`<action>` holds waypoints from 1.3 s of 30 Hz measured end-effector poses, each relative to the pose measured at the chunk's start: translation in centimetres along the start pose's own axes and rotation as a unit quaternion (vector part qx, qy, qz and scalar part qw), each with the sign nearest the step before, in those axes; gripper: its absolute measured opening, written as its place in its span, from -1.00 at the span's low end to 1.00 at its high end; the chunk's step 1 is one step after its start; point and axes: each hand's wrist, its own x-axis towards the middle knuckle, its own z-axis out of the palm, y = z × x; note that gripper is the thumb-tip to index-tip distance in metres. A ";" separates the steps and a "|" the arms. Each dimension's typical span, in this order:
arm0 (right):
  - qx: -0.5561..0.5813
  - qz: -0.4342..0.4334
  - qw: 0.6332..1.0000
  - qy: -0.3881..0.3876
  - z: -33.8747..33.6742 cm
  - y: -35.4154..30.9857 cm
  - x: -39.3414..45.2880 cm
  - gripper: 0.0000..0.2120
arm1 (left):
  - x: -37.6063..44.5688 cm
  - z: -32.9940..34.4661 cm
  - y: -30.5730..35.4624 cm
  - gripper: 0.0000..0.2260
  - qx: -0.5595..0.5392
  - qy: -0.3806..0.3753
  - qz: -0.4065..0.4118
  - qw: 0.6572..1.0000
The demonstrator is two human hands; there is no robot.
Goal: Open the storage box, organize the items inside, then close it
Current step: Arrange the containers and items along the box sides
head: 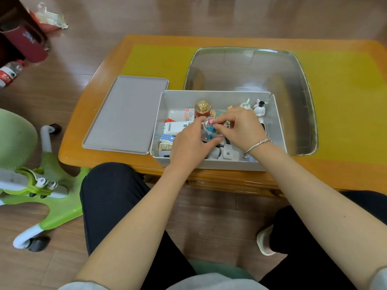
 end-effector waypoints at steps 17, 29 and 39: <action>-0.035 0.019 0.998 -0.046 -0.4 0.2 -0.3 -0.82 | 0.2 -0.4 0.0 -0.45 -0.023 -0.006 0.004 1.000; -0.042 -0.009 0.998 0.035 -0.4 -0.7 -0.5 -0.84 | 0.0 -0.4 0.0 -0.43 -0.028 0.028 0.027 0.999; -0.073 -0.027 0.997 -0.003 1.1 -1.2 -0.4 -0.80 | 0.0 -0.5 0.0 -0.46 -0.052 0.013 0.029 0.998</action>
